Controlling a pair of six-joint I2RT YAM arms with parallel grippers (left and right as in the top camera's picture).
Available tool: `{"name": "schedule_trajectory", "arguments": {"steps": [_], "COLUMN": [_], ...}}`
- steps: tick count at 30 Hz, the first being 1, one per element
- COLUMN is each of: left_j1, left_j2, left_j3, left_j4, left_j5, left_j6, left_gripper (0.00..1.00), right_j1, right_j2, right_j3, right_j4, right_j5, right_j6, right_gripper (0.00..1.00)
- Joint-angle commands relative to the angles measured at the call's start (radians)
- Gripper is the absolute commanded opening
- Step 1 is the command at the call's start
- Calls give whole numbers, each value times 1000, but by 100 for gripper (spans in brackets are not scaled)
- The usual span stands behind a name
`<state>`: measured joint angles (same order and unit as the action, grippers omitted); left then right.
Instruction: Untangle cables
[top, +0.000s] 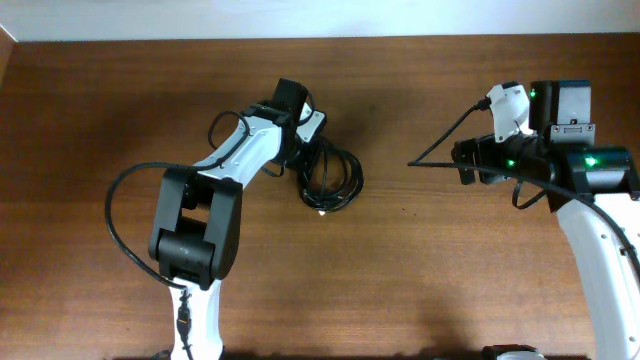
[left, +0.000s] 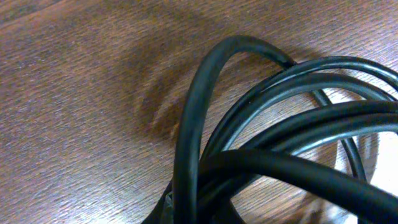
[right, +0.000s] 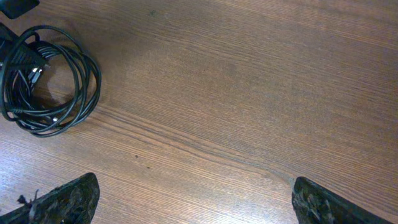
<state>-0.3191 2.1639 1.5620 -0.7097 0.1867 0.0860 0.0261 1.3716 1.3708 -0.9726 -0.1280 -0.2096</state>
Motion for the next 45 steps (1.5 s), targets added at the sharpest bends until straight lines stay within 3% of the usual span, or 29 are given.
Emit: {"name": "schedule_trajectory", "arguments": {"steps": [1, 12, 16, 28, 35, 39, 45], "left_j1": [-6, -25, -28, -28, -37, -38, -38], "left_j2": [7, -221, -235, -232, -265, -286, -270], "left_j3": [29, 621, 663, 662, 707, 808, 808], "left_j4": [-72, -638, -669, -677, -678, -760, -786], "left_j5": [18, -105, -106, -158, -97, -132, -169], "left_j6": [4, -11, -14, -14, -15, -14, -14], "left_gripper": [0, 0, 0, 0, 0, 0, 0], "right_j1": [8, 9, 66, 486, 510, 510, 510], "right_j2": [-6, 10, 26, 24, 24, 24, 24], "right_j3": [23, 23, 23, 23, 23, 30, 181], "right_j4": [3, 11, 35, 110, 117, 115, 52], "right_j5": [5, -45, -47, 167, 168, 167, 177], "right_j6": [0, 0, -1, 35, 45, 45, 45], "right_gripper": [98, 99, 98, 99, 98, 98, 98]}}
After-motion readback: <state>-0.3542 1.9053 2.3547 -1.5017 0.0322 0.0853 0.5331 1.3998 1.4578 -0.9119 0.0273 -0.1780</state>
